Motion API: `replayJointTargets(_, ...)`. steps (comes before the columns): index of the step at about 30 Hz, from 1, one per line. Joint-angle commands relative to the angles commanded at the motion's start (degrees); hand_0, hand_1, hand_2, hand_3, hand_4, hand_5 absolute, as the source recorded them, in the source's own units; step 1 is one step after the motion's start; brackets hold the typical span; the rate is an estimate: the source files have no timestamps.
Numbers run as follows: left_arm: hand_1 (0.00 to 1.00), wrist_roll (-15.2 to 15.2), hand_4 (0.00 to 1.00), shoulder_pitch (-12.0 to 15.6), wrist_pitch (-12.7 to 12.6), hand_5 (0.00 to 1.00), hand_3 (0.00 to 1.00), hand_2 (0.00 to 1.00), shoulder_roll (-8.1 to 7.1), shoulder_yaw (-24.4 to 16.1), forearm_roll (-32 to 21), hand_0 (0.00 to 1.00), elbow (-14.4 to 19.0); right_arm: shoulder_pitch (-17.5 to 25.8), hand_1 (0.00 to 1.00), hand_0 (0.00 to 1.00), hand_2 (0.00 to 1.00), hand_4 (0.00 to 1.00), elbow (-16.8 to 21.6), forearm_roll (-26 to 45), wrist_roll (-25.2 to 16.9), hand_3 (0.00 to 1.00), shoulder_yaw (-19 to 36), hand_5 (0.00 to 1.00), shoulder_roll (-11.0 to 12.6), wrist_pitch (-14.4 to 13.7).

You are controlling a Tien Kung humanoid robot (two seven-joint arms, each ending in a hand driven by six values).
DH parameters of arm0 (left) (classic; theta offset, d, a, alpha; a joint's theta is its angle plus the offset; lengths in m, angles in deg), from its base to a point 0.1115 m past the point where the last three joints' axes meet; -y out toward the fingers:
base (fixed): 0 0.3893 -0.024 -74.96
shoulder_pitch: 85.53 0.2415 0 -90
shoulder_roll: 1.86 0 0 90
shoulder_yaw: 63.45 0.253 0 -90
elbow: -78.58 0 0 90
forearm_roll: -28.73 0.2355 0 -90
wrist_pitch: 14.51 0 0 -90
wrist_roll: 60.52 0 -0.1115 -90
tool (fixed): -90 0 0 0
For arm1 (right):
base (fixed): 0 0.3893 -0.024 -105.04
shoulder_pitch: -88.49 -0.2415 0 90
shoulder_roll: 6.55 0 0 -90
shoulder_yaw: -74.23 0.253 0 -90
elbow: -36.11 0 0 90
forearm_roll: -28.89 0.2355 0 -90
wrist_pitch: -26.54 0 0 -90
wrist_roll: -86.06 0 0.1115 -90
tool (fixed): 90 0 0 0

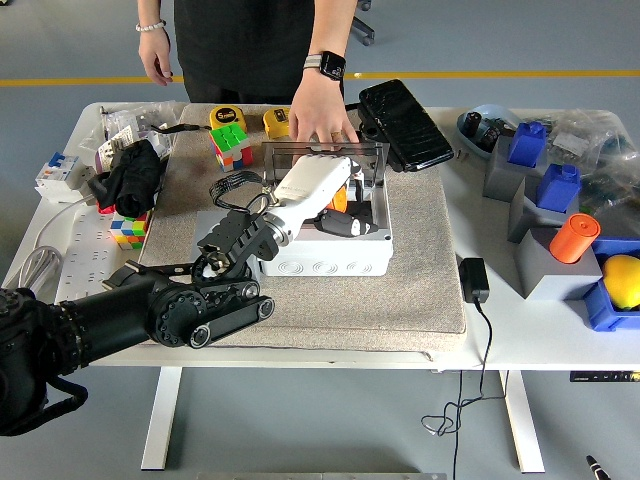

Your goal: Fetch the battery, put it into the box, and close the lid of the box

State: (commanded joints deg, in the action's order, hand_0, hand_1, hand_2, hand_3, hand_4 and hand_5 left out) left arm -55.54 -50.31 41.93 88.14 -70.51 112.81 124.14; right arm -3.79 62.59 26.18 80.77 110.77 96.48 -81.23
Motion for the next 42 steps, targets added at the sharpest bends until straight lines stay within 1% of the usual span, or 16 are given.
replayJointTargets(2,0.495,-0.18,0.998,0.09,-0.19,0.357,0.511,0.416,0.0,0.09,-0.04,0.305,-0.21,0.05,0.599,0.59,0.589,0.978,0.01,-0.01,-0.01,0.544,-0.06,0.568,0.03,-0.02)
replayJointTargets(3,0.557,-0.19,0.998,0.12,-0.25,0.359,0.554,0.487,0.0,0.12,-0.08,0.385,-0.25,0.07,0.6,0.59,0.589,0.978,0.02,-0.01,0.0,0.544,-0.08,0.568,0.03,-0.02)
replayJointTargets(9,0.557,-0.65,0.998,0.44,-0.53,0.359,0.554,0.487,0.0,-0.13,0.08,0.385,-0.19,0.26,0.6,0.59,0.589,0.978,-0.04,-0.02,-0.06,0.544,0.09,0.568,-0.11,-0.03)
replayJointTargets(10,0.632,-0.7,0.998,0.49,-0.55,0.375,0.601,0.581,0.0,-0.19,0.14,0.492,-0.14,0.27,0.599,0.59,0.589,0.978,-0.05,-0.02,-0.06,0.544,0.1,0.568,-0.12,-0.03)
replayJointTargets(15,0.632,-1.34,0.998,0.75,-0.9,0.375,0.601,0.581,0.0,-1.51,0.69,0.492,1.1,0.23,0.599,0.59,0.589,0.978,-0.06,-0.01,-0.12,0.544,0.32,0.568,-0.16,-0.06)
replayJointTargets(16,0.642,-1.6,0.998,0.79,-1.03,0.383,0.618,0.602,0.0,-2.04,0.73,0.517,1.58,0.23,0.6,0.589,0.589,0.978,-0.06,-0.01,-0.13,0.544,0.37,0.568,-0.18,-0.05)
replayJointTargets(21,0.642,-1.92,0.998,1.34,-0.97,0.383,0.618,0.602,0.0,-4.73,1.97,0.517,4.08,0.15,0.6,0.589,0.589,0.978,-0.01,-0.06,-0.19,0.544,0.69,0.568,-0.28,-0.07)
replayJointTargets(22,0.643,-2.02,0.998,1.57,-0.93,0.395,0.623,0.606,0.0,-5.46,2.3,0.497,4.88,0.14,0.599,0.589,0.589,0.978,0.0,-0.07,-0.22,0.544,0.81,0.568,-0.3,-0.09)
replayJointTargets(27,0.643,-3.72,0.998,3.01,-1.65,0.395,0.623,0.606,0.0,-9.0,3.39,0.497,9.33,0.26,0.599,0.589,0.589,0.978,-0.06,-0.03,-0.2,0.544,1.05,0.568,-0.38,-0.08)
replayJointTargets(28,0.609,-4.17,0.998,3.43,-1.8,0.414,0.602,0.576,0.0,-9.95,3.61,0.443,10.47,0.3,0.599,0.589,0.588,0.978,-0.09,-0.02,-0.19,0.545,1.08,0.567,-0.42,-0.07)
replayJointTargets(32,0.609,-5.09,0.998,4.47,-1.76,0.414,0.602,0.576,-0.04,-12.62,3.5,0.443,13.46,0.43,0.599,0.589,0.588,0.978,-0.09,0.01,-0.24,0.545,1.17,0.567,-0.5,-0.05)
replayJointTargets(35,0.61,-4.82,0.998,4.78,-1.24,0.426,0.59,0.567,-0.63,-14.27,3.27,0.443,14.75,0.41,0.6,0.589,0.588,0.978,-0.07,0.02,-0.26,0.544,1.21,0.567,-0.52,-0.07)
replayJointTargets(39,0.61,-4.7,0.998,5.06,-1.08,0.426,0.59,0.567,-1.4,-16.52,3.59,0.443,15.29,0.41,0.6,0.589,0.588,0.978,-0.05,0.05,-0.31,0.544,1.37,0.567,-0.58,-0.13)
replayJointTargets(40,0.682,-4.41,0.998,5.04,-0.99,0.461,0.63,0.623,-1.65,-17.42,3.96,0.639,15.1,0.39,0.6,0.589,0.588,0.978,-0.07,0.08,-0.29,0.544,1.37,0.567,-0.6,-0.13)
replayJointTargets(42,0.682,-3.37,0.998,5.02,-0.54,0.461,0.63,0.623,-2.05,-18.8,4.74,0.639,14.63,0.37,0.6,0.589,0.588,0.978,-0.05,0.08,-0.31,0.544,1.44,0.567,-0.61,-0.17)
